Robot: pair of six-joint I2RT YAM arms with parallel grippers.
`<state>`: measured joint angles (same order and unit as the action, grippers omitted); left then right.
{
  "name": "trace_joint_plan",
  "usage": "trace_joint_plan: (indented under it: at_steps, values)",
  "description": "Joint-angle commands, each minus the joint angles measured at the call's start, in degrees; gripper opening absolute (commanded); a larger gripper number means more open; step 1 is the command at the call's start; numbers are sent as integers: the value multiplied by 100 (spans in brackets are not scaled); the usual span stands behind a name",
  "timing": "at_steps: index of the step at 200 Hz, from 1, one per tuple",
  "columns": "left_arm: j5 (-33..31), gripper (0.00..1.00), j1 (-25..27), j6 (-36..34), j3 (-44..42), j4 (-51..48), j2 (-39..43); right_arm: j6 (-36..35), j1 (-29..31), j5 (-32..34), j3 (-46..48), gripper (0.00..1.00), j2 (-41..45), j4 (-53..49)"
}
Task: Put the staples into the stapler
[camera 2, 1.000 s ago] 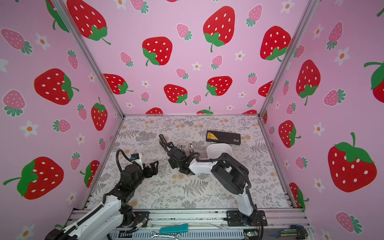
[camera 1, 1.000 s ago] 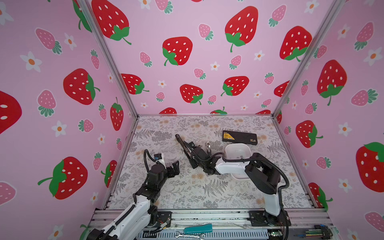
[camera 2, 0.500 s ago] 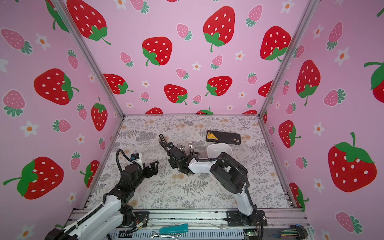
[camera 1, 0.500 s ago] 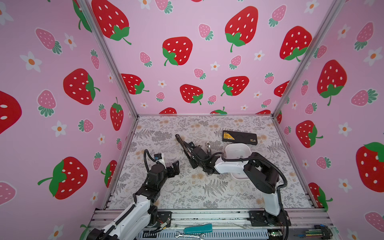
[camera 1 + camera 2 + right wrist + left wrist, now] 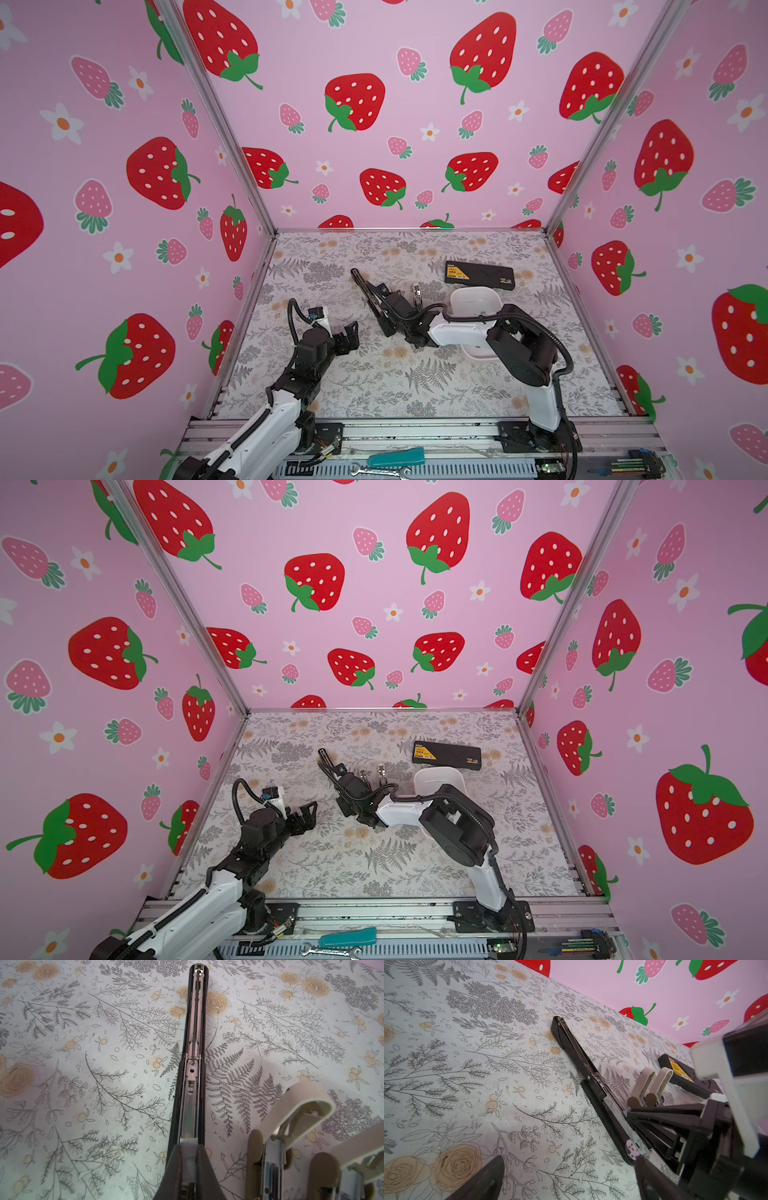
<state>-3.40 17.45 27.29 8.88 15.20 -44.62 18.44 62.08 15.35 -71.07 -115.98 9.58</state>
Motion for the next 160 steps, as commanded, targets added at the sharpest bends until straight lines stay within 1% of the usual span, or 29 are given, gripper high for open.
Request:
trace_joint_plan:
  at_steps: [1, 29, 73, 160]
  values:
    - [-3, 99, -29, 84, 180, 126, -11, -49, -25, 31, -79, 12, 43, -53]
    - [-3, 99, -23, 90, 180, 123, -10, -63, -18, 7, 4, 12, 220, -16]
    - [-12, 99, -23, 92, 177, 134, -16, -42, -21, -43, 13, 12, 197, 18]
    - [-12, 99, -23, 92, 180, 136, -29, -43, -3, -120, 164, 13, 412, 159]
